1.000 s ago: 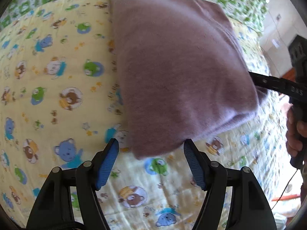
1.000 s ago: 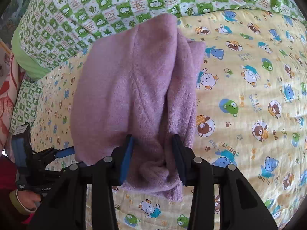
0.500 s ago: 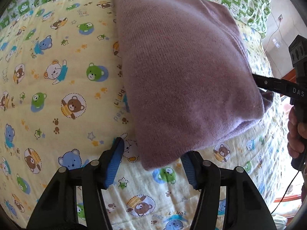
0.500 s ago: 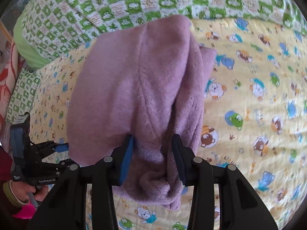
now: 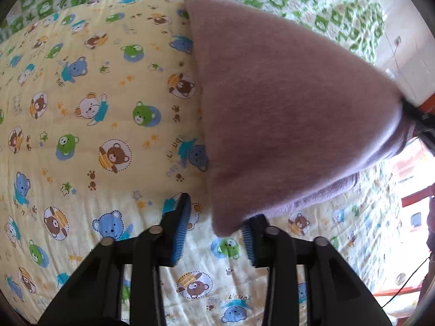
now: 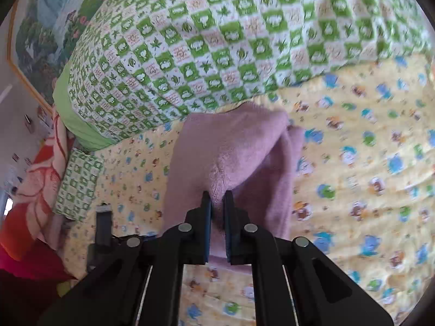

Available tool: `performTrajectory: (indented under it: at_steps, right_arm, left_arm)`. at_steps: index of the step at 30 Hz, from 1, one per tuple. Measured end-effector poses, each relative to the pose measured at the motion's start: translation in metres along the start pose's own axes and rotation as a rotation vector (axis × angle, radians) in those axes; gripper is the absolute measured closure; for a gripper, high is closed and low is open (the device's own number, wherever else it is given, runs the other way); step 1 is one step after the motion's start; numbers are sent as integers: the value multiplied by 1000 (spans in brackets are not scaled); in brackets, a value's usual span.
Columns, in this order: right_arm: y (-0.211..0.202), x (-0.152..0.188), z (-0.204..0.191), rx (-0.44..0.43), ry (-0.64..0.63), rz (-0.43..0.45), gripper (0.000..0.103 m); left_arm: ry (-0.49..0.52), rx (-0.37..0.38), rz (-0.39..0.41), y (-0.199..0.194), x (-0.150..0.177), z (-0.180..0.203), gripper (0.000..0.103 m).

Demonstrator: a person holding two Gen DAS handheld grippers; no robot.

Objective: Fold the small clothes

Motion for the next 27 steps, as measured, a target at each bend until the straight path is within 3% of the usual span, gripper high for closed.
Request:
performTrajectory:
  at_steps: [6,11,13,16,18,21,24,27]
  right_arm:
    - [49,43,68,36,169,-67,94]
    - [62,56,80,58,208,-73,93]
    - [58,52,75,71,199,-68,90]
    - [47,43,69,83,192,-45,76]
    - [38,33,65,94,187,6,71]
    - [30,10,69,67,207,68,64]
    - [41,-16,78,66,221,88,63]
    - [65,-39,84,72,219,75,63]
  left_arm:
    - [31,-23,-57,15,14,2,76]
    - [84,-37,-67,16,20,5,76]
    - [83,-24,-79,11,21,6,75]
    - [72,33,-76,-6,23,10,72]
    - [67,75,-59,-23,23,10,59]
    - [53,145,-10,-49,11,9,51]
    - [19,134,36,-59,-17,4,40]
    - [-15,86,54,-51,-52,-4,40]
Point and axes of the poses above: each gripper's, at about its wrist camera, not at the fingertips, and y roughly the way its jaws point, z to its right, x to its underside, the point moved 5 cm from there along y, roughly the way its jaws point, and after that the axes turned 8 degrees about -x, right-handed, at the moved point
